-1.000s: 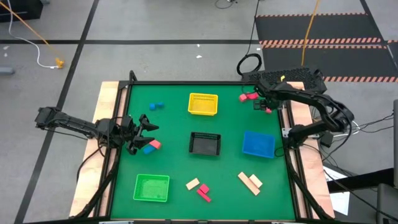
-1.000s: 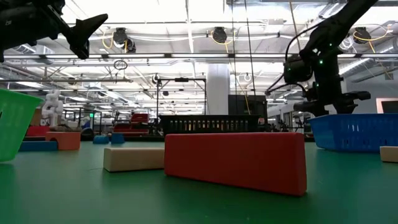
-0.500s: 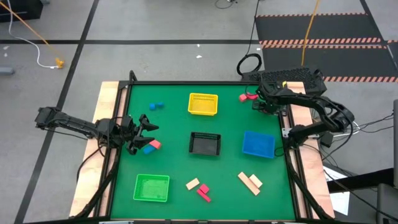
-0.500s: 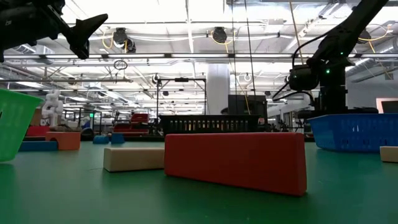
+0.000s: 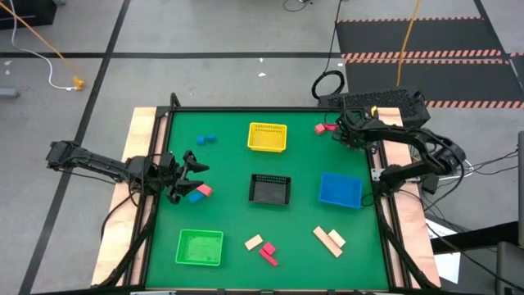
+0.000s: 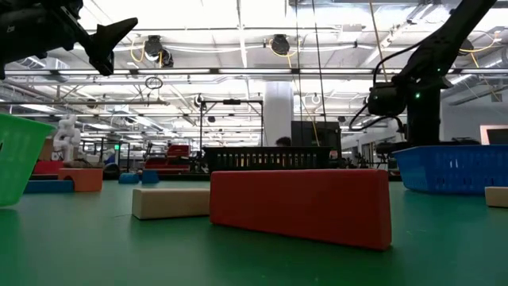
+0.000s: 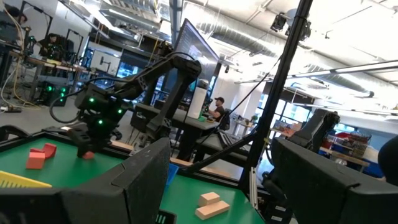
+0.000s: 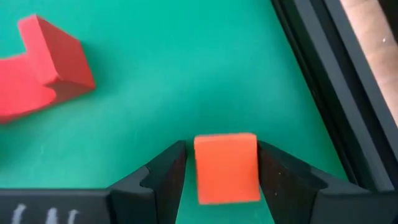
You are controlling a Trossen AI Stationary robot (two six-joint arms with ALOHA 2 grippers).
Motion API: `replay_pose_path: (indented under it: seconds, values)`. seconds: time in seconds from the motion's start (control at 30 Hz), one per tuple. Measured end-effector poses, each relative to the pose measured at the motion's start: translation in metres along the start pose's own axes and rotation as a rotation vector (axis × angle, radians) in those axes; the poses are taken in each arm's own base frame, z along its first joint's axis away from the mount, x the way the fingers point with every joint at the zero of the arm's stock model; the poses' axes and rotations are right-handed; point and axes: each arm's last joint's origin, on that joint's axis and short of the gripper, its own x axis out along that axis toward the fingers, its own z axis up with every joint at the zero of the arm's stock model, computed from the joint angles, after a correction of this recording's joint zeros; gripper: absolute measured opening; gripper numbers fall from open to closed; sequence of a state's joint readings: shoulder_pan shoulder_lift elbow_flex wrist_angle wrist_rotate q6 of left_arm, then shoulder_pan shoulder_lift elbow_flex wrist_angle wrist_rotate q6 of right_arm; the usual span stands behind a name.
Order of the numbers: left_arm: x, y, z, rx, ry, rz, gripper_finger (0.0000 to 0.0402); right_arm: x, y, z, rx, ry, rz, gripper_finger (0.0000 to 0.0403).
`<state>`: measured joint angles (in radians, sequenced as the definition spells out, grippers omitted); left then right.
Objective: Sort & place blocks by color
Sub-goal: Put the top left orange block into the blue bin
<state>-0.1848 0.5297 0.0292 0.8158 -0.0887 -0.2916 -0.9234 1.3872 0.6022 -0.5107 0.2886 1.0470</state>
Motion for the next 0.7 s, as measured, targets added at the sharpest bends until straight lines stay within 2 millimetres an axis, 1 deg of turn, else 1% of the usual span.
replay_pose_path:
  seconds: [0.13, 0.37, 0.53, 0.7]
  values:
    - [0.0000, 0.0000, -0.0001, 0.000, 0.000, 0.000, 0.0278, 0.0000, 0.0002, 0.0004, -0.008, -0.007, 0.000, 0.0175]
    - [0.0000, 0.0000, 0.0000, 0.000, 0.000, 0.000, 0.0278, -0.0001, 0.0004, 0.0004, -0.062, -0.006, 0.002, 0.0116]
    - [-0.0001, 0.0000, 0.0000, 0.000, 0.000, 0.000, 0.0278, -0.0002, 0.0007, 0.0003, -0.122, 0.001, 0.008, 0.0116]
    - [0.0000, 0.0000, 0.0000, 0.000, 0.000, 0.000, 0.0278, -0.0085, 0.0024, 0.0000, -0.176, 0.025, 0.101, 0.0116]
